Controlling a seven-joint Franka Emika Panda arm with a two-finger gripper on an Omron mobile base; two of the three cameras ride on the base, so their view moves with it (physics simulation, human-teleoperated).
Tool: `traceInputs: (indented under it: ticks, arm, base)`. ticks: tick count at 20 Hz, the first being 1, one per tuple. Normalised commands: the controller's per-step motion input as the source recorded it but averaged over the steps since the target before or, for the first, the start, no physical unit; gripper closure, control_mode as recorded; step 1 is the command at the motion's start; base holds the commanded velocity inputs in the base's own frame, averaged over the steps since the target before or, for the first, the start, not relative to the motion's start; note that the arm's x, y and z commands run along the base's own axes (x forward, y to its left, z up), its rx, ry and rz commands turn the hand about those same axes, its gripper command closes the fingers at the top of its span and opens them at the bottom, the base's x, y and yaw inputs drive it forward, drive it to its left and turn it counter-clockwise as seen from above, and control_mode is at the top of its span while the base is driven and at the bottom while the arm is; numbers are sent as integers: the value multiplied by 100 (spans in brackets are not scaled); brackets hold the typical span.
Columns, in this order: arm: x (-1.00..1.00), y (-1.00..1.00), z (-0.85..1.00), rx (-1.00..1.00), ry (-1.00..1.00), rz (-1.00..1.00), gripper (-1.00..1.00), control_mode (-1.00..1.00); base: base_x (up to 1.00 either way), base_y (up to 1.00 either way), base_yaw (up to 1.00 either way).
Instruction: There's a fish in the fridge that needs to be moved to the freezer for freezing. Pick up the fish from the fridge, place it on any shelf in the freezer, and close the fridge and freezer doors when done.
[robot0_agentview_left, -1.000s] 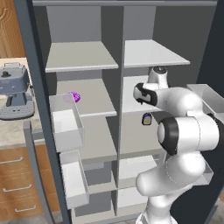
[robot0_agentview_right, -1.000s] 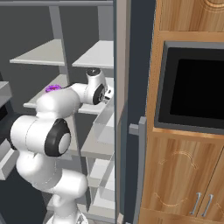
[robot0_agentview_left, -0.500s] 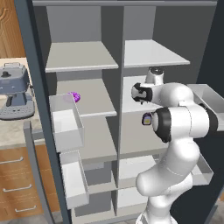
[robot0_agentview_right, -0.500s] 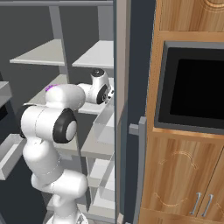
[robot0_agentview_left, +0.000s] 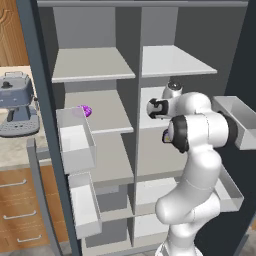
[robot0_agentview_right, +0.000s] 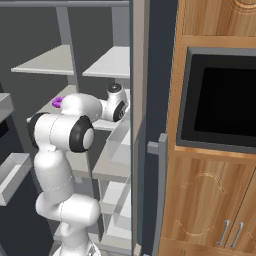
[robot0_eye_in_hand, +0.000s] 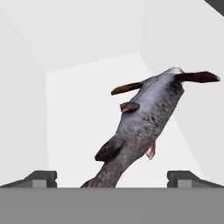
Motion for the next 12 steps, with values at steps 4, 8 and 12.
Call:
traceInputs:
  ticks: [4, 8, 12]
  arm:
    - [27, 0, 0, 0, -2, 0, -100, -100]
    - [39, 0, -1, 0, -3, 0, -100, -100]
    - [27, -5, -24, 0, -1, 0, -100, -100]
  base:
    - [0, 0, 0]
    - [0, 0, 0]
    - [0, 0, 0]
